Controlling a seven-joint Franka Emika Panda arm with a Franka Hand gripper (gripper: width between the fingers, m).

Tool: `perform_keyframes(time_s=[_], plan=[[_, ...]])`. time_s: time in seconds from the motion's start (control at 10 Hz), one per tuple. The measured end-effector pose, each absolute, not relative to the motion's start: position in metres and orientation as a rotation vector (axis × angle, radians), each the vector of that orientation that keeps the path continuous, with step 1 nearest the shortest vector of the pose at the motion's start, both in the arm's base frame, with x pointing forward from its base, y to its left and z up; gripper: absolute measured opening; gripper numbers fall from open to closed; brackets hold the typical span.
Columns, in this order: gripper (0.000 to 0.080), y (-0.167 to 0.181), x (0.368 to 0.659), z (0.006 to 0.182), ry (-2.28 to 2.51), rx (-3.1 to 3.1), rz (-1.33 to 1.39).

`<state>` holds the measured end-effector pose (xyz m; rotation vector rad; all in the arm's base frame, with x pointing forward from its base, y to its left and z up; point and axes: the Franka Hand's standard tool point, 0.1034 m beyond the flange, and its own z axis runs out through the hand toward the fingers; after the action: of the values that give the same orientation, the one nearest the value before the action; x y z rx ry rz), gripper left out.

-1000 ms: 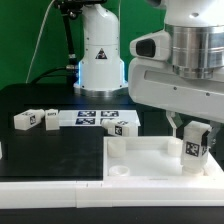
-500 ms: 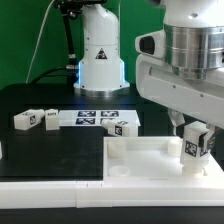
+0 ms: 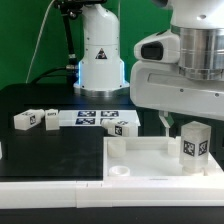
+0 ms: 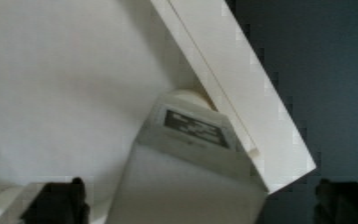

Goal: Assemble one leg

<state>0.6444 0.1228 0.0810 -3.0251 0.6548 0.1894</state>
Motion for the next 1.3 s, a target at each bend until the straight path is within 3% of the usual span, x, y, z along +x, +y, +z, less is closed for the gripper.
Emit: perform_keyframes(time_s=[0.8,1.1,1.2,1.3], plan=[[0.0649,0.1198,0.6449,0.0809,-0.578,-3.003,0.148],[0.0649,0.1185,0.6451,0.0808,-0.794,-2.954,0.140],[0.0522,0.1184,0.6451,0.0808,-0.790,-2.956,0.141],[0.0522,0.1183,0.6451,0.0808,-0.790,-2.956,0.141]])
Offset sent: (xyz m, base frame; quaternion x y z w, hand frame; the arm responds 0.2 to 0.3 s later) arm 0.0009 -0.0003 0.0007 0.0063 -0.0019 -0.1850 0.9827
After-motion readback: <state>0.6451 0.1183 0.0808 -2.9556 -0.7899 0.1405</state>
